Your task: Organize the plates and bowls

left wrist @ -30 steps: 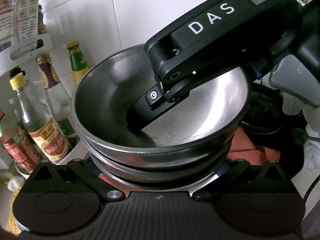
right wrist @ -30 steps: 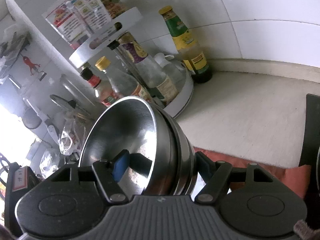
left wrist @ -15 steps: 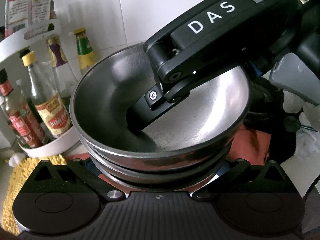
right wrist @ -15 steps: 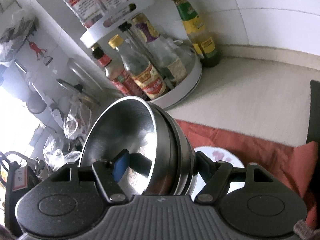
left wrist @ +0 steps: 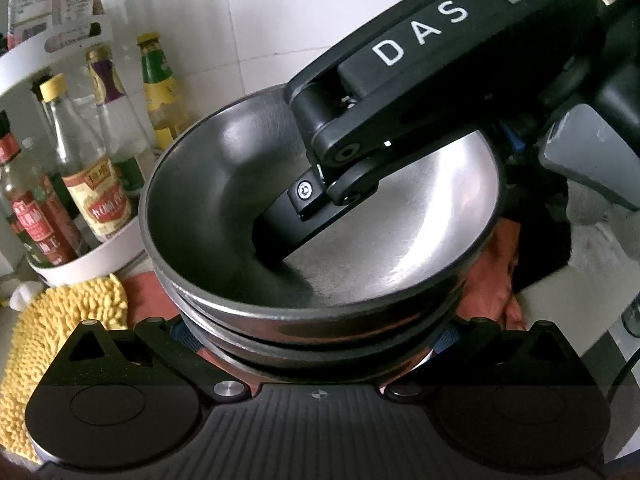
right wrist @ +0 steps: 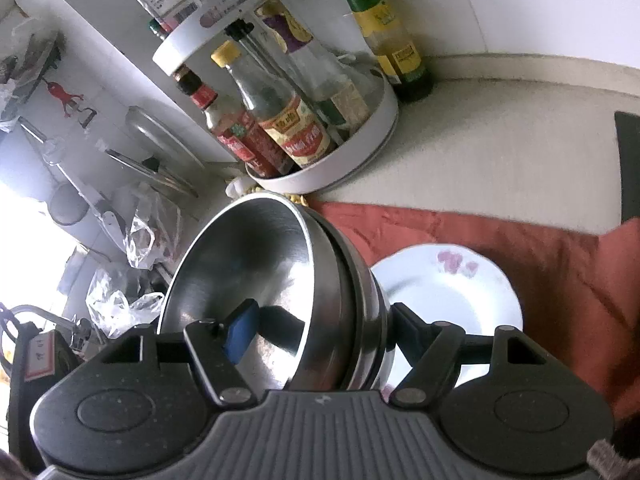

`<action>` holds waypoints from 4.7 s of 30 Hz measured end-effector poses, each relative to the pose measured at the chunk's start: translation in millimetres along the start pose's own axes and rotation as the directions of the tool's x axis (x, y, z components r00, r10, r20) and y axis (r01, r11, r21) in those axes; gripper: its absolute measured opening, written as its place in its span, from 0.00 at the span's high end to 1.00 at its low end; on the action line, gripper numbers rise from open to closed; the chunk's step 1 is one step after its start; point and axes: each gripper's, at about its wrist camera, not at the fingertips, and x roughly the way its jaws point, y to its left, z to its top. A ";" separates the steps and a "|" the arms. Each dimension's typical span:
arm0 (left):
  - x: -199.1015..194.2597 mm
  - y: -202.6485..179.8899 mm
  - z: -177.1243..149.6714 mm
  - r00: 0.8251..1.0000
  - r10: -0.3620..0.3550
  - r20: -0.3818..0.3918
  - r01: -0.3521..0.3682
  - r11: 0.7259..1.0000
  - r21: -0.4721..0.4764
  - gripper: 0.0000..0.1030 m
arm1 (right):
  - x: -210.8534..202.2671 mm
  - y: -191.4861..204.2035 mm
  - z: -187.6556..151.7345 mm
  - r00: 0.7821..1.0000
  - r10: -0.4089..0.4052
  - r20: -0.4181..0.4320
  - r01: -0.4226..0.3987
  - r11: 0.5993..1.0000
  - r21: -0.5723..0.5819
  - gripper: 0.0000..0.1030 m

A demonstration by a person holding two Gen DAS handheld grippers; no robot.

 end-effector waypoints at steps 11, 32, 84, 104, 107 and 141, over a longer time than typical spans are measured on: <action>23.5 1.0 -15.8 0.997 -0.052 -0.052 0.053 0.998 0.019 0.00 | 8.6 -8.0 -27.9 0.999 -0.050 -0.009 0.051 0.996 0.079 0.35; 80.0 -5.2 -16.2 0.994 -0.059 -0.089 0.060 0.998 0.019 0.00 | 45.9 -53.6 -20.9 0.993 -0.118 0.010 0.115 0.984 0.133 0.35; -7.9 40.8 -38.8 0.998 0.052 -0.029 -0.056 0.979 -0.194 0.00 | -6.1 -23.8 -49.8 0.938 -0.258 0.232 0.283 0.956 -0.078 0.35; -63.7 28.0 -60.5 0.986 0.164 0.019 -0.141 0.896 -0.422 0.00 | -25.7 21.4 -135.6 0.809 -0.434 0.397 0.454 0.890 0.045 0.20; -68.9 25.3 -61.5 0.981 0.193 0.011 -0.171 0.893 -0.416 0.00 | -25.4 25.9 -141.4 0.805 -0.438 0.401 0.460 0.887 0.045 0.20; -90.9 24.9 -74.5 0.955 0.290 -0.062 -0.289 0.867 -0.407 0.02 | -19.5 43.6 -152.1 0.827 -0.397 0.399 0.434 0.901 -0.004 0.17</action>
